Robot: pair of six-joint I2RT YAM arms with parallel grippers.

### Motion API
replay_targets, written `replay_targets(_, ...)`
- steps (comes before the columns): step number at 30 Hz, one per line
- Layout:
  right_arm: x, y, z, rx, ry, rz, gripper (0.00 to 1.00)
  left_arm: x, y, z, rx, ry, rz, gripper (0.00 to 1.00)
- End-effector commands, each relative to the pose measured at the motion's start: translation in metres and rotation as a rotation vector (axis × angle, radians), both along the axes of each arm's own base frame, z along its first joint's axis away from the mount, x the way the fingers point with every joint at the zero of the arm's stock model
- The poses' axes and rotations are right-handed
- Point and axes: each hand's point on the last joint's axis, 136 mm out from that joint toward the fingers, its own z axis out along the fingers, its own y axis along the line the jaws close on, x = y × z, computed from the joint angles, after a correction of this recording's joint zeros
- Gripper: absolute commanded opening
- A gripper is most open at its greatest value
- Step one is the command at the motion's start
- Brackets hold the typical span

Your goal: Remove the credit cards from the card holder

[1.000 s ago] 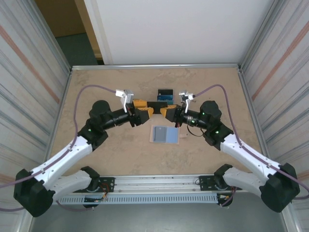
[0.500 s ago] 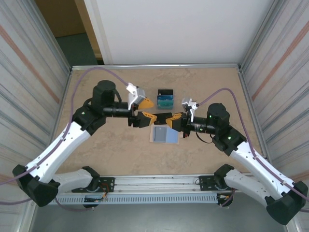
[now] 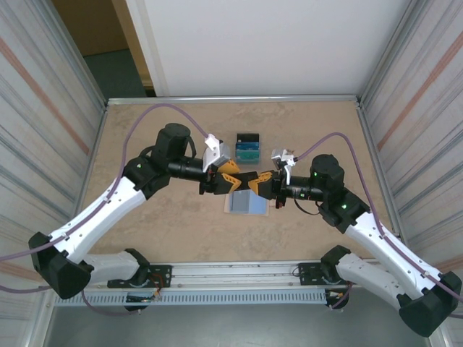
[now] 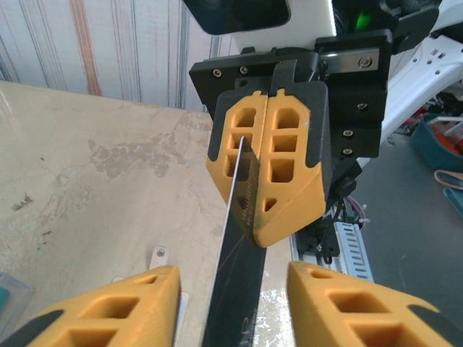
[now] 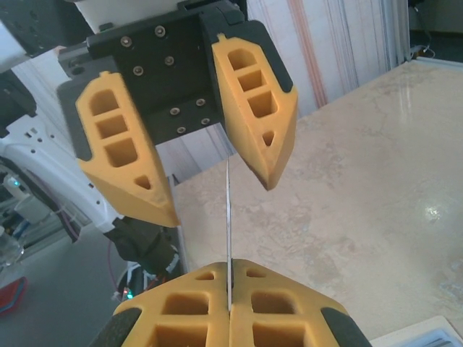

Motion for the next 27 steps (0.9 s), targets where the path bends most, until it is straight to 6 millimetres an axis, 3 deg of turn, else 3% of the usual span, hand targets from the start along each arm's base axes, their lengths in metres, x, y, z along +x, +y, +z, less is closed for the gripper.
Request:
replay_targets(1, -0.005, 0.0, 0.017, 0.026, -0.053, 0.026, 0.0, -0.003, -0.002, 0.0, -0.008, -0.021, -0.039, 0.37)
replay_targets(8, -0.003, 0.001, 0.016, 0.022, -0.041, 0.026, 0.0, -0.001, -0.006, -0.004, -0.003, -0.02, -0.054, 0.0)
replay_targets(10, 0.0, 0.0, 0.014, 0.009, -0.032, 0.006, 0.02, 0.004, -0.005, -0.007, 0.011, -0.033, -0.031, 0.0)
replay_targets(15, 0.006, -0.007, 0.014, -0.034, -0.026, -0.058, 0.57, 0.02, -0.001, -0.012, 0.038, -0.069, 0.017, 0.0)
replay_targets(20, 0.016, -0.025, 0.016, -0.072, -0.046, -0.195, 0.95, 0.053, 0.01, -0.018, 0.089, -0.132, 0.105, 0.0)
replay_targets(21, 0.02, -0.03, 0.016, -0.079, -0.049, -0.234, 1.0, 0.06, 0.011, -0.021, 0.102, -0.148, 0.12, 0.0)
replay_targets(27, 0.049, -0.073, 0.017, -0.096, -0.043, -0.549, 0.99, 0.108, 0.016, -0.043, 0.189, -0.222, 0.16, 0.0)
